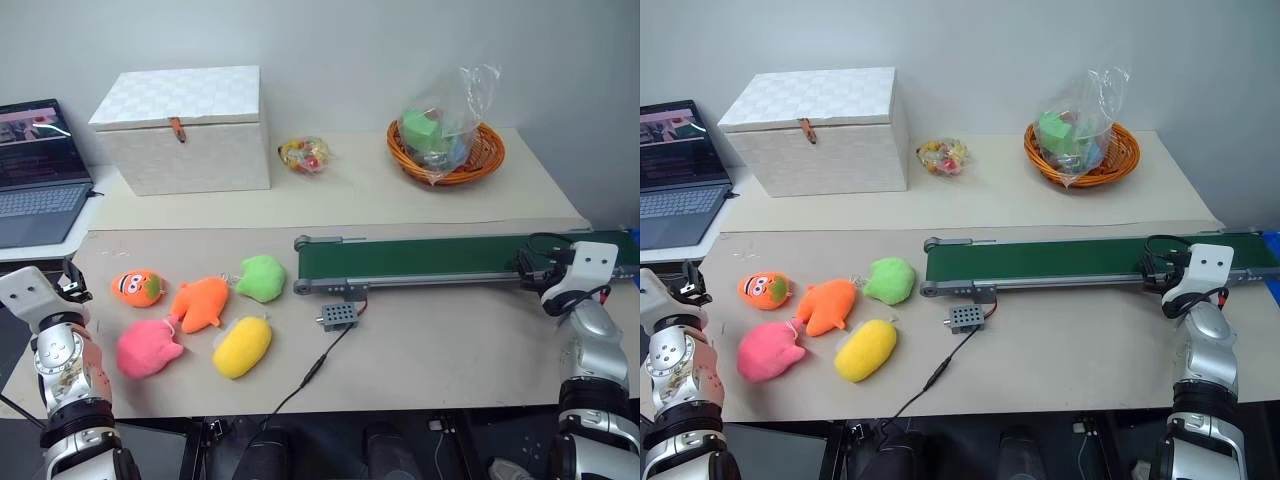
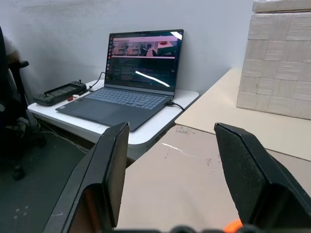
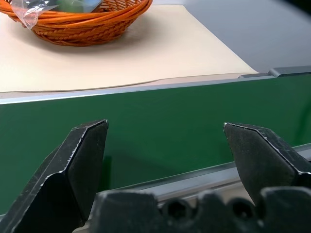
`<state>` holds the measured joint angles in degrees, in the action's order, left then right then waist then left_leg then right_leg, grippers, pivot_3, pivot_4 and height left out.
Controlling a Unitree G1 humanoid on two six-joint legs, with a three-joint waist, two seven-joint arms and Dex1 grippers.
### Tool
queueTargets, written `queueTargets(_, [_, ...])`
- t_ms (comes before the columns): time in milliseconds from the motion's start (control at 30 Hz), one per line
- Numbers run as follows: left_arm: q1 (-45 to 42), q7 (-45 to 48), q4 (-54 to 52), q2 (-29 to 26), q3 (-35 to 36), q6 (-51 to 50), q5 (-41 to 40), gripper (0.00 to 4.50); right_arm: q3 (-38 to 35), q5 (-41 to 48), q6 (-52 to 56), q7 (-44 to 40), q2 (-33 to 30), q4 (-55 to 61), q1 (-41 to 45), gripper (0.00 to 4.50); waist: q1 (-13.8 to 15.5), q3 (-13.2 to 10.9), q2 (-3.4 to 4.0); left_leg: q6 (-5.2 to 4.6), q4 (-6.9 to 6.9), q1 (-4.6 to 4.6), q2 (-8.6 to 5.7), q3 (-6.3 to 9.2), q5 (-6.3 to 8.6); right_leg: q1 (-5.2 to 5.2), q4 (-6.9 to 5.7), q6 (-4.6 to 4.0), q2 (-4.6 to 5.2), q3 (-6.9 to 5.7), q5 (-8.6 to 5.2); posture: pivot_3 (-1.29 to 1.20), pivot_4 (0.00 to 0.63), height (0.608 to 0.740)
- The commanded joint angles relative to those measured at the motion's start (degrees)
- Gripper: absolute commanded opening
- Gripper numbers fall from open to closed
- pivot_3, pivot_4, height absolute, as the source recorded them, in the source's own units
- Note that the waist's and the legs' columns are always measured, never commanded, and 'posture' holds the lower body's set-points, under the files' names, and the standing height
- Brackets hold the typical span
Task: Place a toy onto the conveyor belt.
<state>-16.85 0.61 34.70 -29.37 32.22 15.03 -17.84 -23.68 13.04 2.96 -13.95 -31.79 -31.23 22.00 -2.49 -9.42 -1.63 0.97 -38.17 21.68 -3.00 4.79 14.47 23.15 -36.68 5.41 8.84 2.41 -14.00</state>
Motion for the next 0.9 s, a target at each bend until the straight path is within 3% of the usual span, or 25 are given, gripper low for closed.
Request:
queueTargets(33, [0.3, -0.1, -2.9, -0.4, -0.3, 0.8, 1.0, 2.98, 0.3, -0.2, -0.5, 0.9, 0.2, 1.9, 2.1, 4.5, 0.0, 0.0, 0.0, 0.0, 0.0, 0.0, 0.0, 0.0, 0.0, 0.0, 0.0, 0.0, 0.0, 0.0, 0.0, 0.0, 0.15, 0.74])
queueTargets(133, [0.2, 0.2, -2.9, -0.2, -0.7, -0.8, 0.9, 2.98, 5.3, 1.9, 4.9, -4.1, 2.4, 8.8, 4.8, 4.5, -0.6, 0.0, 0.0, 0.0, 0.0, -0.03, 0.01, -0.03, 0.0, 0.01, -0.02, -0.01, 0.0, 0.04, 0.01, 0.0, 0.15, 0.74])
queueTargets(200, [0.3, 0.2, -3.2, -0.2, -0.8, -1.0, 1.0, 2.98, 9.4, 11.2, 13.5, -15.5, 2.3, 22.0, 2.0, 4.5, -0.8, 0.0, 0.02, 0.0, 0.0, -0.06, 0.06, -0.02, 0.0, 0.01, -0.07, -0.01, -0.03, 0.03, 0.01, 0.0, 0.15, 0.74])
queueTargets(400, [0.6, 0.4, -3.6, -0.1, -1.1, -1.3, 1.2, 2.98, 18.4, 26.9, 23.8, -42.2, -8.2, 52.8, -11.5, 4.5, 0.9, 0.0, 0.0, -0.03, -0.01, 0.4, 0.16, 0.26, 0.03, 0.09, 0.06, -0.01, -0.18, -0.21, 0.01, 0.0, 0.15, 0.74])
queueTargets(633, [5.1, 3.1, -10.9, -1.0, 0.4, -4.8, -1.5, 2.98, 21.0, 25.4, 25.0, -44.2, -10.3, 53.3, -9.6, 4.5, 1.5, 0.0, -0.1, -0.04, -0.22, 0.24, 0.24, 0.22, 0.13, -0.11, 0.58, -0.06, -0.27, -0.24, 0.38, 0.0, 0.15, 0.74])
queueTargets(800, [15.4, 14.8, -15.1, -3.9, 11.0, -23.7, -19.6, 2.98, 21.3, 24.3, 24.8, -44.8, -10.4, 52.7, -10.2, 4.5, 0.7, 0.0, -0.1, -0.05, -0.12, 0.14, 0.56, 0.03, 0.14, 0.06, 0.55, -0.09, -0.48, -0.24, 0.37, 0.0, 0.15, 0.74])
queueTargets(900, [24.2, 24.4, -21.7, -3.4, 13.3, -37.6, -31.4, 2.98, 21.1, 24.1, 24.8, -45.1, -10.3, 52.4, -10.4, 4.5, 0.2, 0.0, -0.09, -0.16, -0.1, 0.12, 0.69, -0.07, 0.24, 0.12, 0.58, -0.11, -0.49, -0.34, 0.37, 0.0, 0.15, 0.74])
